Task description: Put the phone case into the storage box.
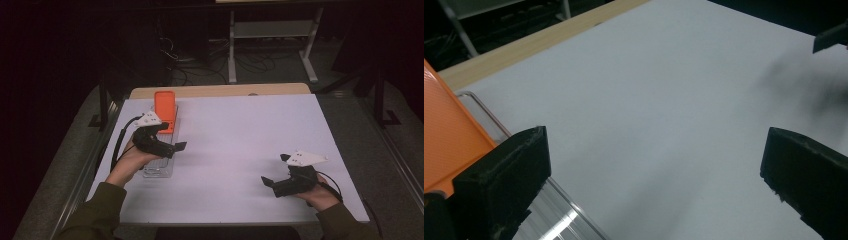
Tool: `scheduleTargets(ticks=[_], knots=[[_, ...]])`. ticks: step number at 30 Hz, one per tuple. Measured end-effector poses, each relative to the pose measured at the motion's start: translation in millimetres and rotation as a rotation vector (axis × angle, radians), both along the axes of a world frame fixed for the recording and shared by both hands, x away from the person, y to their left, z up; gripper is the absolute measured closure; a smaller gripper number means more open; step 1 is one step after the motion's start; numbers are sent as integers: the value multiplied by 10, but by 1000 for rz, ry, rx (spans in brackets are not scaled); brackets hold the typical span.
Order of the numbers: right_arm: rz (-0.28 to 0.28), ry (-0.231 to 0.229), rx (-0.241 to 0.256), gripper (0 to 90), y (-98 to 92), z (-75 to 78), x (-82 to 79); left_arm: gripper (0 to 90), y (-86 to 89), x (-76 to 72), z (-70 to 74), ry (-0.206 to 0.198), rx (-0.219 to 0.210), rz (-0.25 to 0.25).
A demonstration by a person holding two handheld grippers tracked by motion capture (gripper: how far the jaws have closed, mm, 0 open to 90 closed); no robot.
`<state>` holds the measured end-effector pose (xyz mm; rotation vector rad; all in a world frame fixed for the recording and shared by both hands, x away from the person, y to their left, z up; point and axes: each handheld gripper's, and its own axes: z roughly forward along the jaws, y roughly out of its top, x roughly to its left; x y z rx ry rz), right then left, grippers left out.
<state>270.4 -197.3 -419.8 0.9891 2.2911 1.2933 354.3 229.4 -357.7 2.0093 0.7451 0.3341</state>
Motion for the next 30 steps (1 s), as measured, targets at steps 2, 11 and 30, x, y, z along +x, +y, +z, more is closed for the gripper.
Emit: scheduleTargets(ticks=[2,11,30], knots=[[2,-4,3,0,3,17,-2,0,-4,-47,-37,7,-2,-6],[12,-15,14,0,1,91,-12,0,-30,-210,-119,2,-4,-24],[13,-43,34,0,-23,189,-19,0,41,-376,-348,4,-40,2]])
